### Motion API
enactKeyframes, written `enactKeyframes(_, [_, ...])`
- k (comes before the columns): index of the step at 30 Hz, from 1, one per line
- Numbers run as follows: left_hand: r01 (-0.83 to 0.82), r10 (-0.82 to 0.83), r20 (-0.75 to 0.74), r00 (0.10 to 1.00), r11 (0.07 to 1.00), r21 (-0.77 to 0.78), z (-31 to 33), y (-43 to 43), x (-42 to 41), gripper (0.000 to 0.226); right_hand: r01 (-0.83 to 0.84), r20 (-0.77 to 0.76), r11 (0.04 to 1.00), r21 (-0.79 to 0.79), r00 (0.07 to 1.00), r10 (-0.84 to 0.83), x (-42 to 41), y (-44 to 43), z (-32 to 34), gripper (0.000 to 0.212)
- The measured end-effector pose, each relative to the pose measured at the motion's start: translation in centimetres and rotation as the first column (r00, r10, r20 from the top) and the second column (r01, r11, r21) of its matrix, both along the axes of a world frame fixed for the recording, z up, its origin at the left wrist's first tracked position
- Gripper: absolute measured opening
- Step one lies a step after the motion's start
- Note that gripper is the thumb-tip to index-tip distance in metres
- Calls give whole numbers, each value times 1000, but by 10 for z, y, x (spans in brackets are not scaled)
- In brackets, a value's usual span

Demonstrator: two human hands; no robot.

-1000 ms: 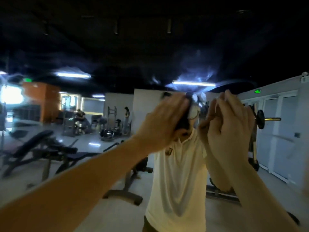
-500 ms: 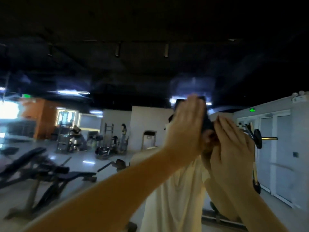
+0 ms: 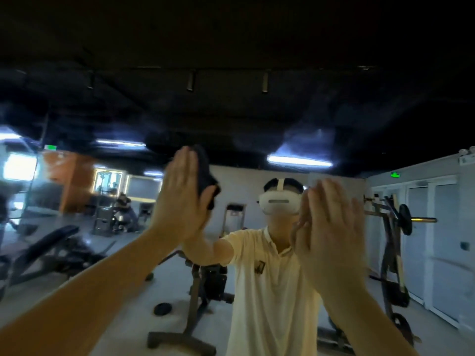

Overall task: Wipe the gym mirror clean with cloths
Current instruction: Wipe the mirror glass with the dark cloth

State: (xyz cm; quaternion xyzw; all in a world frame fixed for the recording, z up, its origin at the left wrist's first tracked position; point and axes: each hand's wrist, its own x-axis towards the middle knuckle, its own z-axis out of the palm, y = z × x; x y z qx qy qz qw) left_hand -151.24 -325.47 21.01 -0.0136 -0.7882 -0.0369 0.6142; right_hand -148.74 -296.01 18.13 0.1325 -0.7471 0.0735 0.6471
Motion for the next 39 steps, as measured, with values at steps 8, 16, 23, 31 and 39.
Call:
enactKeyframes(8, [11,12,-53,999,914,406,-21,-41,-3,82,13,25,980,199,1000,-19,-21,-49,-12,62])
enactKeyframes(16, [161,-159,27,987,981,-107,-23,88,-2,78,-44,37,986,162,999,39,-3,-45,-8,55])
enactKeyframes(23, [511,-454,252,854,822,-251,-7,22,14,72,-316,369,943,108,893,257,21,-150,-3,41])
enactKeyframes(31, [303,-296,78,952,949,-86,-24,-57,32,98,-36,135,935,353,991,-12,7,-180,5,69])
enactKeyframes(39, [380,-407,-130,904,906,-186,-38,54,27,69,98,-30,923,372,995,-94,-4,-78,23,53])
